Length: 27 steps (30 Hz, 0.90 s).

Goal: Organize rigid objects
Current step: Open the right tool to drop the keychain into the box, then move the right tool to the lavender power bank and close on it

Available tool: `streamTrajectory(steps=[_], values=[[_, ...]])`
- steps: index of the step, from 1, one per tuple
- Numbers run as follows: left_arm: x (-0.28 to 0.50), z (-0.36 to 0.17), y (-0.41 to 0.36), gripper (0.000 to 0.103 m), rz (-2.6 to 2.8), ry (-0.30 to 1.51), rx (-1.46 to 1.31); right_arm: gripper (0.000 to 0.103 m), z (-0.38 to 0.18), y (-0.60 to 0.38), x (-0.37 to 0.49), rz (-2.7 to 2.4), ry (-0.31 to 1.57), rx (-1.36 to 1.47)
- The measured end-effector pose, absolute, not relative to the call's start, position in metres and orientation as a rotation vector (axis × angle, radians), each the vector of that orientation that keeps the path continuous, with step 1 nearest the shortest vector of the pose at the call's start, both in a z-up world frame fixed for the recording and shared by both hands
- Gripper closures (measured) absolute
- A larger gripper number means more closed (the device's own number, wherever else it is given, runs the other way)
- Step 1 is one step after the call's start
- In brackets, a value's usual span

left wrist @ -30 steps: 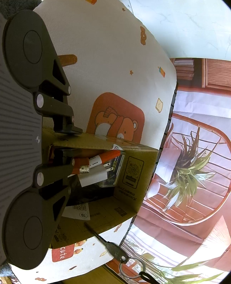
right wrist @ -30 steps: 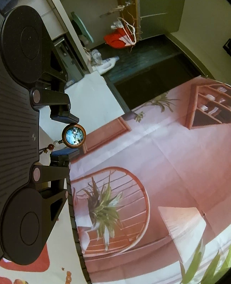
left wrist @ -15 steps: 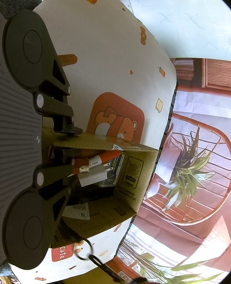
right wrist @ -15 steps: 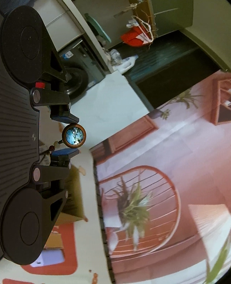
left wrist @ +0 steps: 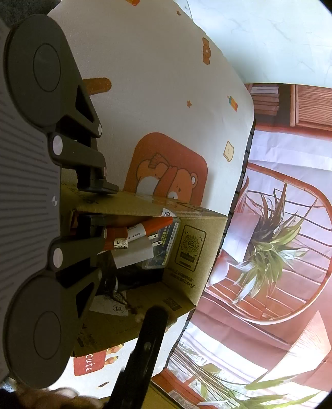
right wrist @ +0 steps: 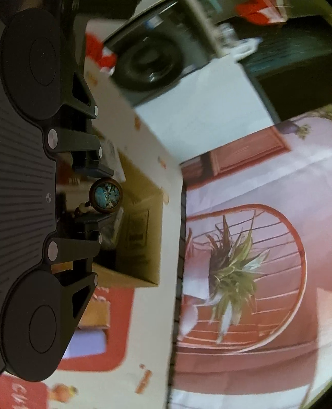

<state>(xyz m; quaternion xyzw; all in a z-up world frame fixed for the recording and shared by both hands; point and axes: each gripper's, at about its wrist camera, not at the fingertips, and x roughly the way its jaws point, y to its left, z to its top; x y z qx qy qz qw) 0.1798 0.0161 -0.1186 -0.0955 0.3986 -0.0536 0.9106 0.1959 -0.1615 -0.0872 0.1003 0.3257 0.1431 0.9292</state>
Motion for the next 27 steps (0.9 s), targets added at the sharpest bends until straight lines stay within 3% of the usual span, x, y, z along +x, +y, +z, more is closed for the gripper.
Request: streamTrajectory(steps=[12,17,27], values=[[0.18,-0.119,0.017,0.087,-0.111,0.822,-0.198,0.074,-0.09,-0.149,0.208,0.239,0.656,0.07],[0.18,-0.119,0.017,0.087,-0.111,0.822,-0.198,0.065,-0.079,-0.159,0.2,0.202,0.589,0.081],[0.18,-0.119,0.017,0.087,-0.111,0.823,-0.198,0.007,-0.079,-0.211,0.171,-0.061,0.489,0.137]])
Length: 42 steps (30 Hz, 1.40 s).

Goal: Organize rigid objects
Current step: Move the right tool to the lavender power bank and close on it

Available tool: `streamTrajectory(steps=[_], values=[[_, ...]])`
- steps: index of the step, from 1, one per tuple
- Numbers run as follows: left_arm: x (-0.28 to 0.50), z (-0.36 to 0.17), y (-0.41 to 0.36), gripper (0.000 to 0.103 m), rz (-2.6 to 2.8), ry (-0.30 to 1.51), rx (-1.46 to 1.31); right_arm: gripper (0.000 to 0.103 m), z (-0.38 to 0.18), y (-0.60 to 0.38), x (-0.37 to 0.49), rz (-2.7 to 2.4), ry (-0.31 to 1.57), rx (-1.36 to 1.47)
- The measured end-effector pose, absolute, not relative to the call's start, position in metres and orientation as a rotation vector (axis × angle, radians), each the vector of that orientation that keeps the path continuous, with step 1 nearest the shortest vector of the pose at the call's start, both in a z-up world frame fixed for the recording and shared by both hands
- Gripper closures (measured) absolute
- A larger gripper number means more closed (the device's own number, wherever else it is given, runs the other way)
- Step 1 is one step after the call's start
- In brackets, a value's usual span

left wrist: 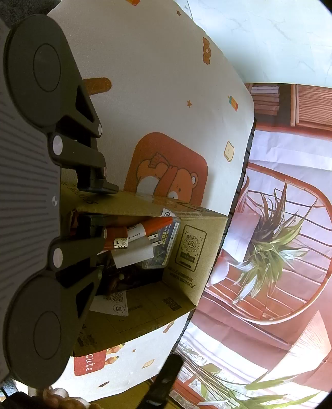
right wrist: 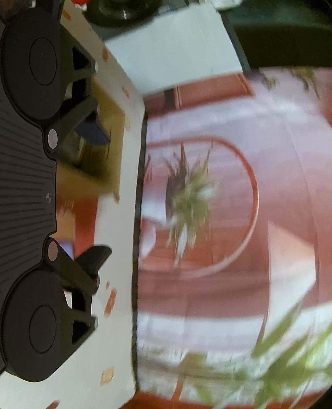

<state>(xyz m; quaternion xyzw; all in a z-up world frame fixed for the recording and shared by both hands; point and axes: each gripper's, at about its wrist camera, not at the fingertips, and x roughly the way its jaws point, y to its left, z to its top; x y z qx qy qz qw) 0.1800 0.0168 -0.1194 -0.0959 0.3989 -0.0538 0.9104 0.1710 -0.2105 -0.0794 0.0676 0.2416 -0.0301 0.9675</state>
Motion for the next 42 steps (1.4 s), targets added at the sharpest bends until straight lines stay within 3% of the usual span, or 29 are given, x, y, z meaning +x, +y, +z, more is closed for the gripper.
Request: streamTrajectory(steps=[3,15,24,28,36,42], values=[[0.18,-0.119,0.017,0.087,-0.111,0.822,-0.198,0.0,-0.091,-0.227,0.161,-0.157,0.505,0.127],[0.18,-0.12,0.017,0.087,-0.11,0.823,-0.196,0.0,-0.146,-0.253,0.133,-0.303,0.615,0.082],[0.18,-0.12,0.017,0.087,-0.11,0.824,-0.195,0.001,-0.157,-0.253,0.149,-0.258,0.635,0.067],[0.18,-0.12,0.017,0.087,-0.109,0.824,-0.194,0.015,-0.161,-0.256,0.168,-0.226,0.655,0.067],[0.18,-0.12,0.017,0.087,-0.109,0.824,-0.195,0.032,-0.173,-0.259,0.203,-0.186,0.713,0.084],[0.18,-0.12,0.017,0.087,-0.109,0.824,-0.194,0.058,-0.183,-0.255,0.213,-0.153,0.763,0.084]])
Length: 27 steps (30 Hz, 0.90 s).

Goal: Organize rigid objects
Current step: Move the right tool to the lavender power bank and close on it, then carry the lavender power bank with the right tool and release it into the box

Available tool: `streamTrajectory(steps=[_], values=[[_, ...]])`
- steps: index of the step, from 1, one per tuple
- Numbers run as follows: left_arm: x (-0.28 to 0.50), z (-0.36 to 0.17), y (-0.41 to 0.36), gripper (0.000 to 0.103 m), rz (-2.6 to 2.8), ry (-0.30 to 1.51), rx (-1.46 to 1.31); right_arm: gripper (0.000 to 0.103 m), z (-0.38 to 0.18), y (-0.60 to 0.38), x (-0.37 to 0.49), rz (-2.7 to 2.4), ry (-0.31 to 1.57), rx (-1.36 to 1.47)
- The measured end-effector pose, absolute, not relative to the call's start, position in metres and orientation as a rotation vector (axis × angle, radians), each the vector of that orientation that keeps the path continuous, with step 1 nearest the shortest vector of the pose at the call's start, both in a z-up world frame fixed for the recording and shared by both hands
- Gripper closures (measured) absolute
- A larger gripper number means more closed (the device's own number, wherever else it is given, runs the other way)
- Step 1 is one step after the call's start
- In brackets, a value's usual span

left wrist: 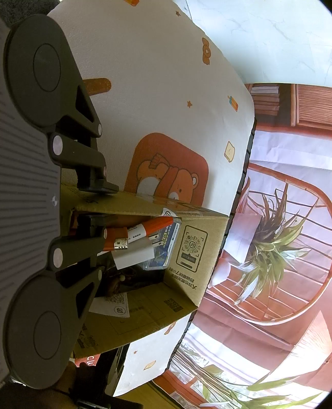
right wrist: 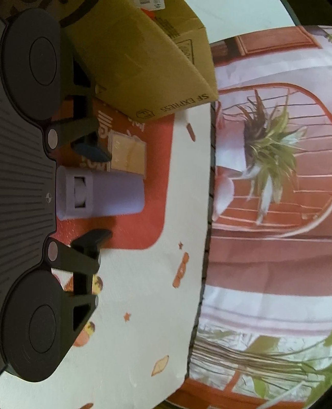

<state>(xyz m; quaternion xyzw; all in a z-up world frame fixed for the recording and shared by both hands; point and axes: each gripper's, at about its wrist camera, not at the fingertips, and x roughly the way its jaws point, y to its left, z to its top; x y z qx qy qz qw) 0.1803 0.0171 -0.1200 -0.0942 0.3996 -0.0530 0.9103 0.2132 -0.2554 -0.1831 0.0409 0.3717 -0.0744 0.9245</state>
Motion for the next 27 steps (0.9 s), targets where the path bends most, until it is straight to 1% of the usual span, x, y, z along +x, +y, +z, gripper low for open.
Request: streamTrajectory(steps=[1,2,11,18,22,27], values=[[0.18,-0.12,0.017,0.087,-0.109,0.824,-0.195,0.063,-0.184,-0.255,0.214,-0.151,0.769,0.086],[0.18,-0.12,0.017,0.087,-0.109,0.824,-0.195,0.065,-0.185,-0.255,0.215,-0.152,0.777,0.088],[0.18,-0.12,0.017,0.087,-0.109,0.824,-0.194,0.066,-0.18,-0.253,0.207,-0.176,0.783,0.122],[0.18,-0.121,0.017,0.087,-0.109,0.824,-0.194,0.066,-0.158,-0.262,0.174,-0.152,0.707,0.313],[0.18,-0.121,0.017,0.087,-0.108,0.824,-0.195,0.066,-0.146,-0.264,0.163,-0.124,0.687,0.372],[0.18,-0.121,0.017,0.087,-0.109,0.824,-0.194,0.066,-0.123,-0.259,0.156,-0.071,0.61,0.44]])
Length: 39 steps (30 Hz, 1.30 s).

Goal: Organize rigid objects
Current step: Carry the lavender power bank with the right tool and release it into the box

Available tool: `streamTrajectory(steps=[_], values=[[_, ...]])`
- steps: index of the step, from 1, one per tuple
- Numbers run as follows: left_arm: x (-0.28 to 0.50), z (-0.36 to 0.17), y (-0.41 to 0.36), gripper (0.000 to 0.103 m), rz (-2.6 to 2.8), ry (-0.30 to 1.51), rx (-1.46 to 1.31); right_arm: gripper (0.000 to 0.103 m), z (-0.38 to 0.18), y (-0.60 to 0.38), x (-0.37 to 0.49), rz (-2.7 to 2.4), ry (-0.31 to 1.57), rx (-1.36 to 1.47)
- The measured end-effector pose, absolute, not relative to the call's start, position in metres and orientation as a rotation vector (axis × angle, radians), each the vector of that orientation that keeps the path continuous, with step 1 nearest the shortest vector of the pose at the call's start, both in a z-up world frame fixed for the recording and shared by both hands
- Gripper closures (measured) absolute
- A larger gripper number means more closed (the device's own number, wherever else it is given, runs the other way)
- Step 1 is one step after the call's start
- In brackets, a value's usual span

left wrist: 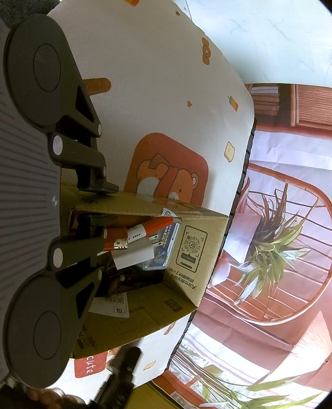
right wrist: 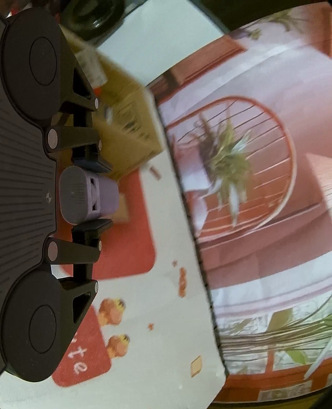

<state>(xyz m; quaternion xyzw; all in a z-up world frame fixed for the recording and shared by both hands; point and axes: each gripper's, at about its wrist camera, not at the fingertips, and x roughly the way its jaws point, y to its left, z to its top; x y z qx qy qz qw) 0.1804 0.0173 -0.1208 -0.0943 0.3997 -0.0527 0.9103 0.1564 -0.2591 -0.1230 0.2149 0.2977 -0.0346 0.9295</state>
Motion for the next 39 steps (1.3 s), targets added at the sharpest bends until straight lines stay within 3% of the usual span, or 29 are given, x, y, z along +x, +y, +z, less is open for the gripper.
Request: streamTrajectory(steps=[10,24,39], values=[[0.18,-0.121,0.017,0.087,-0.109,0.824,-0.194,0.066,-0.079,-0.218,0.163,0.11,0.519,0.38],[0.181,-0.12,0.018,0.087,-0.111,0.824,-0.198,0.066,-0.093,-0.15,0.174,0.241,0.668,0.184],[0.181,-0.12,0.018,0.087,-0.111,0.823,-0.197,0.066,-0.107,-0.138,0.18,0.267,0.742,0.156]])
